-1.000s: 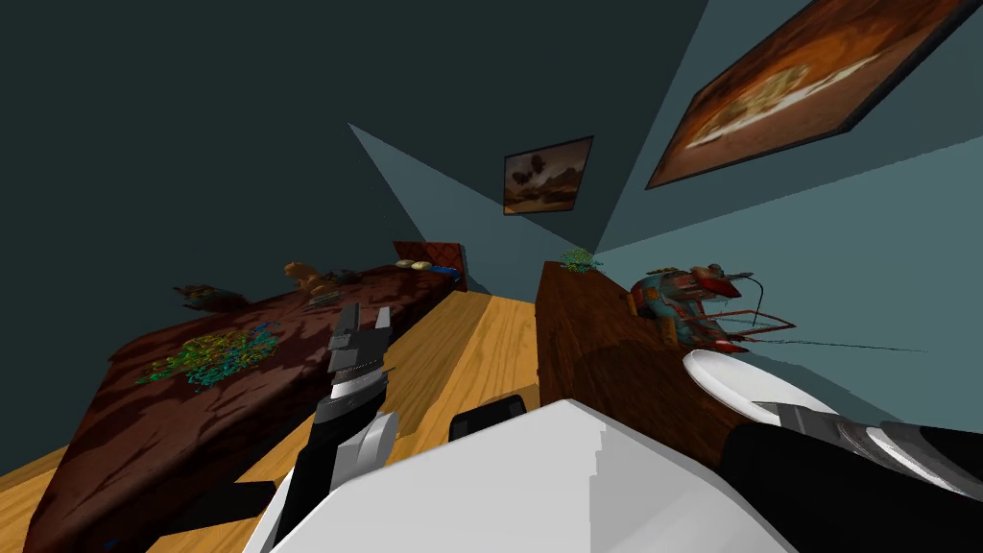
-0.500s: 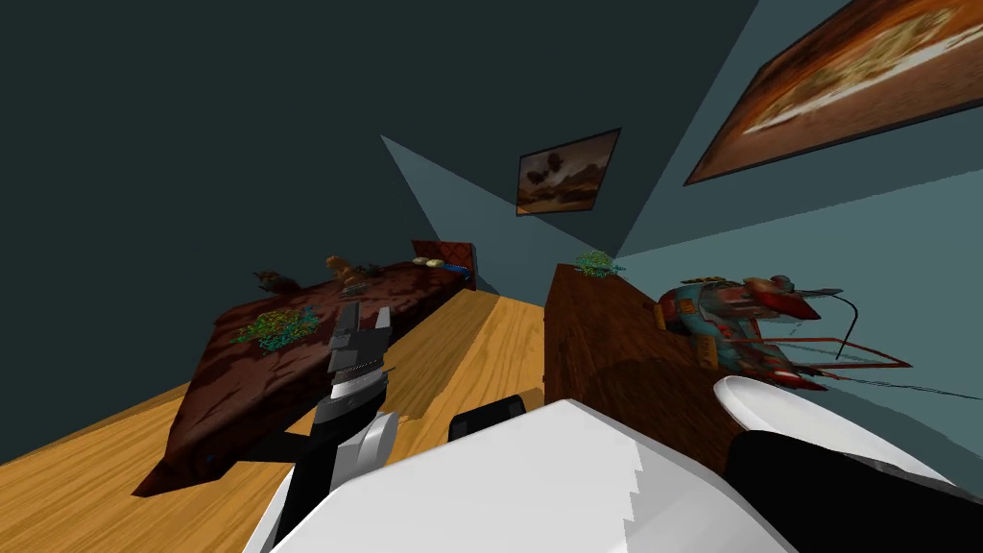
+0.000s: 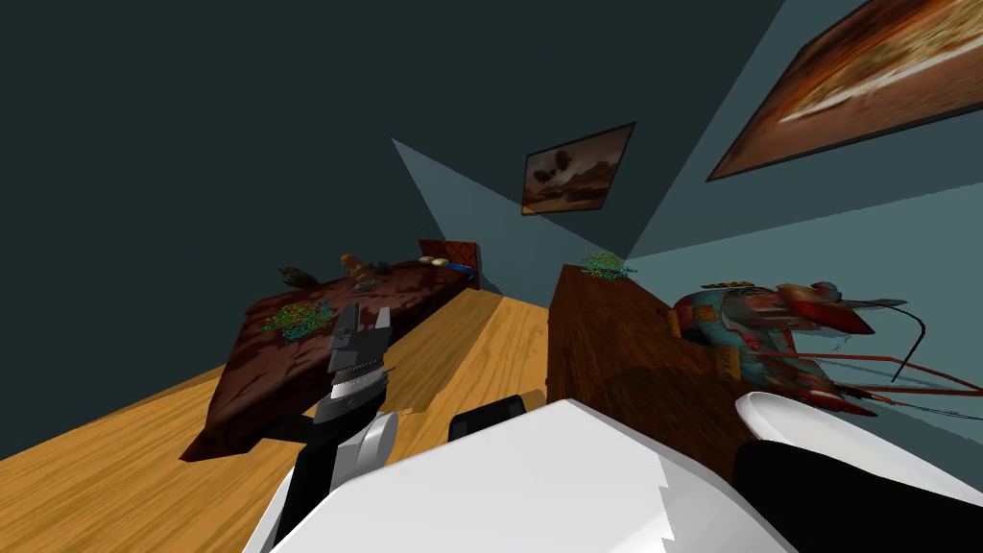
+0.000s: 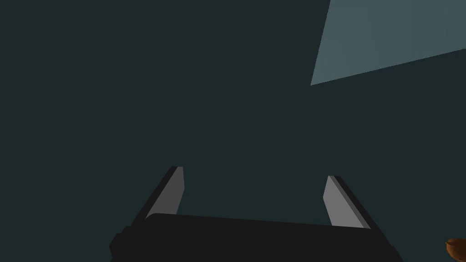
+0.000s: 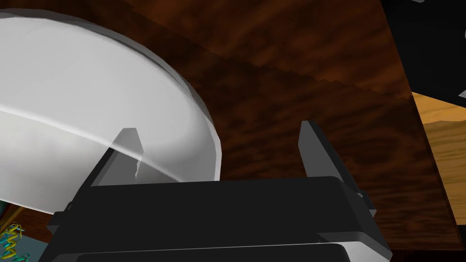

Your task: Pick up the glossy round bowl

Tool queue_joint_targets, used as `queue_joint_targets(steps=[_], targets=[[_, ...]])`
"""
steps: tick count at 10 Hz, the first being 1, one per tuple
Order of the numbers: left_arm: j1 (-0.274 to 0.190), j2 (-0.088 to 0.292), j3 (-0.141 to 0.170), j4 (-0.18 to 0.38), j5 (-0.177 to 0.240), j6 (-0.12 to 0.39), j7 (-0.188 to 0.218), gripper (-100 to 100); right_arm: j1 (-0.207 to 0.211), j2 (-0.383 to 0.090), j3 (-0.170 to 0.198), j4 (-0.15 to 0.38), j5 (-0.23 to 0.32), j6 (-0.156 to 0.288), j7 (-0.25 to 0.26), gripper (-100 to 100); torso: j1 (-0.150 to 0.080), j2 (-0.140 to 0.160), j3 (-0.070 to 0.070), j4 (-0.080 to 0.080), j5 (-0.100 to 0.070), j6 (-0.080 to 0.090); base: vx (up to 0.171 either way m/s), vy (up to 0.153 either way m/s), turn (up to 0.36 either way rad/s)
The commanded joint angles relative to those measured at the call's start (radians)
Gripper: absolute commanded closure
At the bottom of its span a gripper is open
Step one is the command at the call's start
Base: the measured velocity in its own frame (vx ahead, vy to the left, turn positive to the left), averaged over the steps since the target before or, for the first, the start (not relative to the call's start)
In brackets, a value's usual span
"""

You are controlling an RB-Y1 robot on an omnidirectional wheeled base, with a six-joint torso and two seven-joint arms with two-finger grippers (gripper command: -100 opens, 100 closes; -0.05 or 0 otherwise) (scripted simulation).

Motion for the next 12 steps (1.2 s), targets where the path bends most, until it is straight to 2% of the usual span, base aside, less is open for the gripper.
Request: queue_joint_targets(steps=[1,2,3,4,5,6,7,8,9,10,12], targets=[[0.000,0.000,0.000,0.000,0.000,0.000,0.000,0,0.018,0.001,-0.005,-0.009,-0.049,0.003,0.012,-100,0.000,0.000,0.000,0.000,0.000,0.000,-0.001,-0.004,-0.033],[0.000,0.000,0.000,0.000,0.000,0.000,0.000,0,0.060,0.026,0.008,-0.037,-0.079,0.010,0.058,-100,0.001,0.000,0.000,0.000,0.000,0.000,-0.015,-0.011,0.382],[0.000,0.000,0.000,0.000,0.000,0.000,0.000,0,0.077,0.026,0.008,-0.037,-0.104,0.010,0.081,-100,0.000,0.000,0.000,0.000,0.000,-0.002,-0.016,-0.027,0.194],[0.000,0.000,0.000,0.000,0.000,0.000,0.000,0,0.100,0.026,0.008,-0.037,-0.137,0.010,0.087,-100,0.000,0.000,0.000,0.000,0.000,0.000,-0.005,-0.016,-0.035],[0.000,0.000,0.000,0.000,0.000,0.000,0.000,0,0.100,0.026,0.008,-0.037,-0.162,0.010,0.087,-100,0.000,0.000,0.000,0.000,0.000,0.000,0.001,-0.001,-0.039],[0.000,0.000,0.000,0.000,0.000,0.000,0.000,0,0.131,0.052,0.020,-0.064,-0.186,0.017,0.132,-100,0.001,0.000,0.000,0.000,0.000,0.000,-0.010,-0.009,0.324],[0.000,0.000,0.000,0.000,0.000,0.000,0.000,0,0.152,0.052,0.020,-0.064,-0.211,0.017,0.153,-100,0.000,0.000,0.000,0.000,0.000,-0.002,-0.012,-0.025,0.227],[0.000,0.000,0.000,0.000,0.000,0.000,0.000,0,0.176,0.052,0.020,-0.064,-0.237,0.017,0.162,-100,0.000,0.000,0.000,0.000,0.000,-0.001,-0.006,-0.017,-0.010],[0.000,0.000,0.000,0.000,0.000,0.000,0.000,0,0.182,0.052,0.020,-0.064,-0.271,0.017,0.162,-100,0.000,0.000,0.000,0.000,0.000,0.000,-0.003,-0.003,-0.045],[0.000,0.000,0.000,0.000,0.000,0.000,0.000,0,0.233,0.077,0.033,-0.092,-0.306,0.025,0.213,-100,0.001,0.000,0.000,0.000,0.000,0.000,-0.017,-0.011,0.374],[0.000,0.000,0.000,0.000,0.000,0.000,0.000,0,0.263,0.077,0.033,-0.092,-0.355,0.025,0.237,-100,-0.001,0.000,0.000,0.000,0.000,0.000,-0.012,-0.021,0.074]])
